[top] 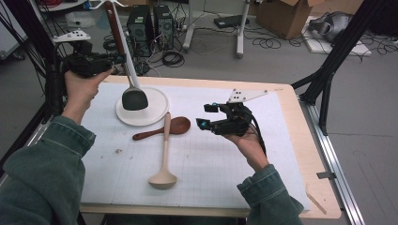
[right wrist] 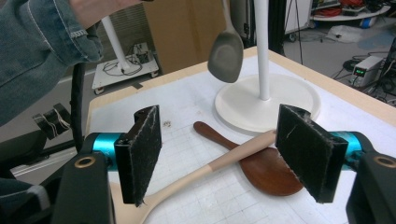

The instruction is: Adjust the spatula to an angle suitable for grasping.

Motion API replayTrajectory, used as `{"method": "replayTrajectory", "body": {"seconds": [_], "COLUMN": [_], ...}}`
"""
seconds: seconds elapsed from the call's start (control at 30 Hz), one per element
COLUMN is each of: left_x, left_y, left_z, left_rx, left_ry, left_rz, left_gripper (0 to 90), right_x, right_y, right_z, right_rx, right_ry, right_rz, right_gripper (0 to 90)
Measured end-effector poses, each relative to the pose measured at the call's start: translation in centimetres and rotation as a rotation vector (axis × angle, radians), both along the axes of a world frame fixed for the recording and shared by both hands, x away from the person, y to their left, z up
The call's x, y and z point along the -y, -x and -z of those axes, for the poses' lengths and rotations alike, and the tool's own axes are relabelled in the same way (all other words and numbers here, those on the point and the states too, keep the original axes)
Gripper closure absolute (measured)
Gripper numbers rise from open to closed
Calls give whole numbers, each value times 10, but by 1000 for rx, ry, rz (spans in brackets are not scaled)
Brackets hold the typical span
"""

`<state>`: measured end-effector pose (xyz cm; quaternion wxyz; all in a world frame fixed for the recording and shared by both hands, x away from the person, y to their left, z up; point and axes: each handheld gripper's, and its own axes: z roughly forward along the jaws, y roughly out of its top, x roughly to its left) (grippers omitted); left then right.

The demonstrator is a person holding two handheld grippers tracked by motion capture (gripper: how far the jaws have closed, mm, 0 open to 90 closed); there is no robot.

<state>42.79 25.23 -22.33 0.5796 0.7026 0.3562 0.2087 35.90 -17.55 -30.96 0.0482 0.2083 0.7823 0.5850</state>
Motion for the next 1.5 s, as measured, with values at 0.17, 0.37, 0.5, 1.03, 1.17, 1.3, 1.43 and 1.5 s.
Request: {"method": "replayTrajectory", "body": {"seconds": [0.17, 0.37, 0.5, 1.03, 1.17, 1.3, 1.43, 1.5], "left_x": [-4, -11, -15, -12, -9, -6, -2, 0], "left_y": [3, 10, 15, 24, 25, 24, 24, 24], "left_z": [0, -3, -5, -33, -43, -54, -65, -70], "left_rx": [10, 19, 24, 31, 37, 38, 47, 53], "left_ry": [0, -4, -5, -6, -8, 5, 4, -1], "left_rz": [-4, 12, 25, 128, 141, 152, 154, 151], "left_gripper": [763, 737, 740, 896, 896, 896, 896, 896], "right_x": [3, 7, 11, 25, 33, 42, 50, 54], "right_y": [0, 0, 0, 2, 6, 9, 10, 11], "right_z": [-1, 0, 1, 1, 2, 4, 7, 10], "right_rx": [-3, -7, -8, -10, -6, -10, -16, -22], "right_ry": [-4, 1, -1, 11, 15, 5, 13, 17], "right_rz": [7, 20, 27, 57, 76, 100, 131, 143], "right_gripper": [311, 309, 308, 284, 279, 263, 224, 218]}}
